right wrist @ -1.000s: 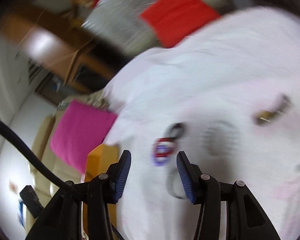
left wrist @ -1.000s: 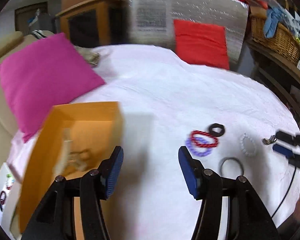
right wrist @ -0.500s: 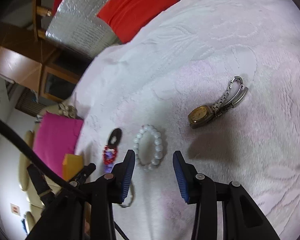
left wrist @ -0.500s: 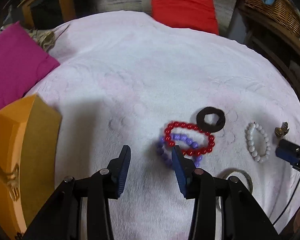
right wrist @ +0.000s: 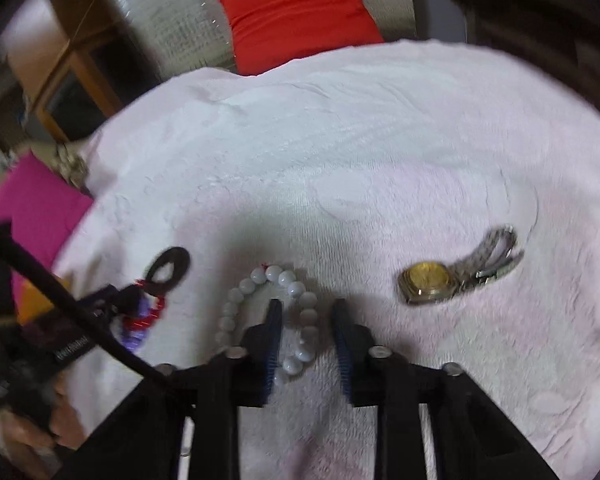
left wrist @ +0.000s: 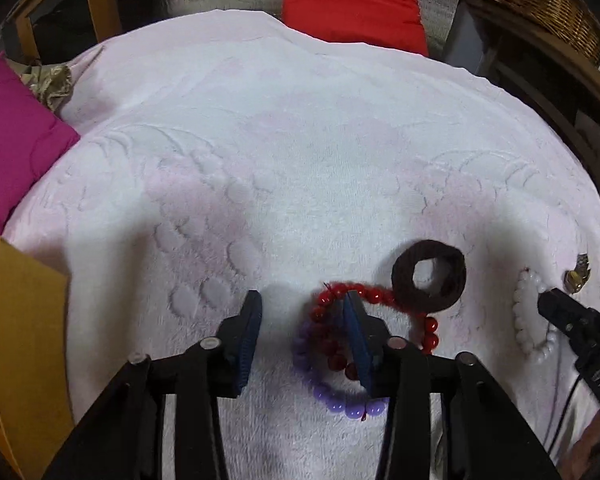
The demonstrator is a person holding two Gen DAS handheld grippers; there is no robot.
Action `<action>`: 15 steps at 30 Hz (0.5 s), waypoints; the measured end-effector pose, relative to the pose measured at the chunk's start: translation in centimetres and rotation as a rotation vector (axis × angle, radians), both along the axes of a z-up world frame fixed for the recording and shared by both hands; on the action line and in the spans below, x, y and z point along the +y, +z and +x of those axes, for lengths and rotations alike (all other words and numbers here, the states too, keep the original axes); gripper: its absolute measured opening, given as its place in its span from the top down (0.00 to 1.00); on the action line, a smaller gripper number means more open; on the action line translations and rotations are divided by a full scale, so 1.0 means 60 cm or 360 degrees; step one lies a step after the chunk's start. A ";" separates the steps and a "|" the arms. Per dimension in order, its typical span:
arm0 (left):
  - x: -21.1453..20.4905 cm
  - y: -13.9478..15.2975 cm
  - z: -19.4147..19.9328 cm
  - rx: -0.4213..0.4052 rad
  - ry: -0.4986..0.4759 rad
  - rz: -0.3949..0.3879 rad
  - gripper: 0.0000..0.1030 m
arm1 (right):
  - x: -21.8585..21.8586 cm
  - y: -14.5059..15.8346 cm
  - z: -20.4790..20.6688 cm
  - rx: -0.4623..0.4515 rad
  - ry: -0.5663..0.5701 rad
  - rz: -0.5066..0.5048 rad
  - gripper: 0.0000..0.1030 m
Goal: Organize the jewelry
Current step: 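Grasp the red bead bracelet with the left gripper while the right grasps the white bead bracelet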
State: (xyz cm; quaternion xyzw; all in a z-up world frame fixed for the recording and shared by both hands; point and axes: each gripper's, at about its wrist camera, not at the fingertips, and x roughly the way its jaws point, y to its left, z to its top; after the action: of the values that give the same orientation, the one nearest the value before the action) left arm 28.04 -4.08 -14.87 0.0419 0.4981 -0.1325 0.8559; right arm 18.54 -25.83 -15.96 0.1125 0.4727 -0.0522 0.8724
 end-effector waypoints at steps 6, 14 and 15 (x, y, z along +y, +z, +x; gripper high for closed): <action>-0.027 0.004 -0.014 -0.0006 -0.0111 0.0011 0.91 | -0.001 0.006 -0.002 -0.0031 0.0013 -0.0051 0.90; -0.016 0.057 -0.060 -0.0121 -0.0161 -0.0061 0.91 | -0.039 0.036 -0.023 -0.0134 -0.0004 0.0196 0.90; -0.011 0.066 -0.065 -0.0145 -0.0161 -0.0072 0.91 | -0.043 0.041 -0.027 -0.0157 -0.0003 0.0231 0.90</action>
State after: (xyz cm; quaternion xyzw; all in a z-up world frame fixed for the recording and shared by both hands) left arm 24.16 -4.73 -10.88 0.0535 0.4526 -0.1847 0.8707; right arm 16.95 -28.41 -13.48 0.1785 0.4316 -0.0131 0.8841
